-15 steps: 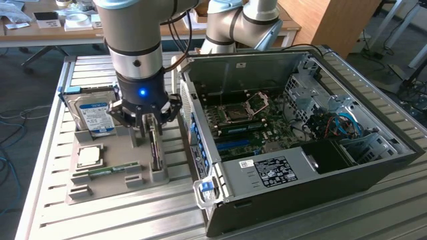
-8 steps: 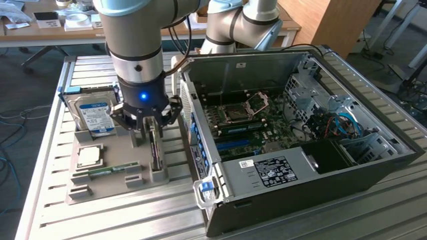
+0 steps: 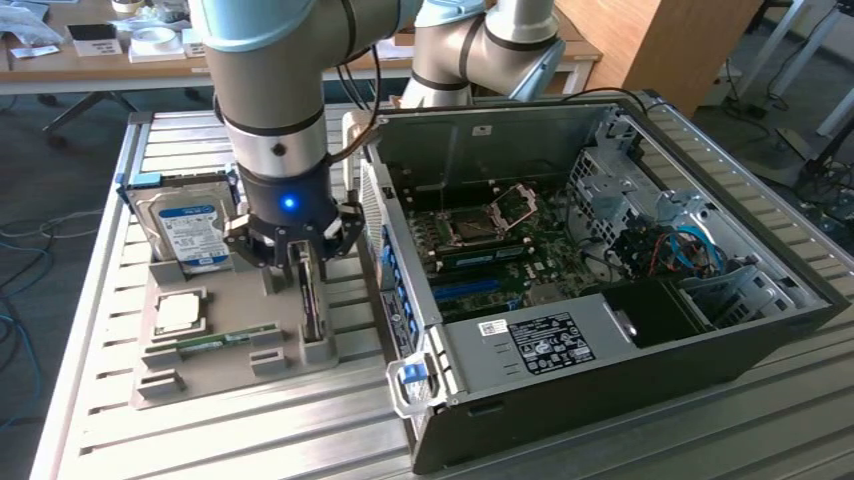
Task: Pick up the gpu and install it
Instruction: 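Pick up the gpu and move the gpu toward the slot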
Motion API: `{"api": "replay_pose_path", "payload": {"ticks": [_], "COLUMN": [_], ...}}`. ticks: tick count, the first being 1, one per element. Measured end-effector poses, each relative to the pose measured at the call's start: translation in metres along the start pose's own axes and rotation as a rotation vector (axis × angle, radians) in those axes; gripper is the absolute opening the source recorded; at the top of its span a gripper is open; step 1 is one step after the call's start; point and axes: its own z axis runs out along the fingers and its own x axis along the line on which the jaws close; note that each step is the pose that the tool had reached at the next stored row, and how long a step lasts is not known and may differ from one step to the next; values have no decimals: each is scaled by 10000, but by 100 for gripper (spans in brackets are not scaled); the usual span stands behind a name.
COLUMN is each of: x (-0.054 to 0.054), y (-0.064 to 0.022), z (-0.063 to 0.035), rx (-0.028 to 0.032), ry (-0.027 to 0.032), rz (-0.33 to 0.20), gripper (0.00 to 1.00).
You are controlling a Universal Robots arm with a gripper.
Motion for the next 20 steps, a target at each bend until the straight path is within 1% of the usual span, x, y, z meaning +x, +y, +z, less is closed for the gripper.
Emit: {"api": "replay_pose_path", "payload": {"ticks": [13, 20], "x": [3, 4], "y": [-6, -7], "z": [140, 151], "rx": [1, 0], "ry": [0, 1], "rz": [-1, 0], "gripper": [43, 43]}}
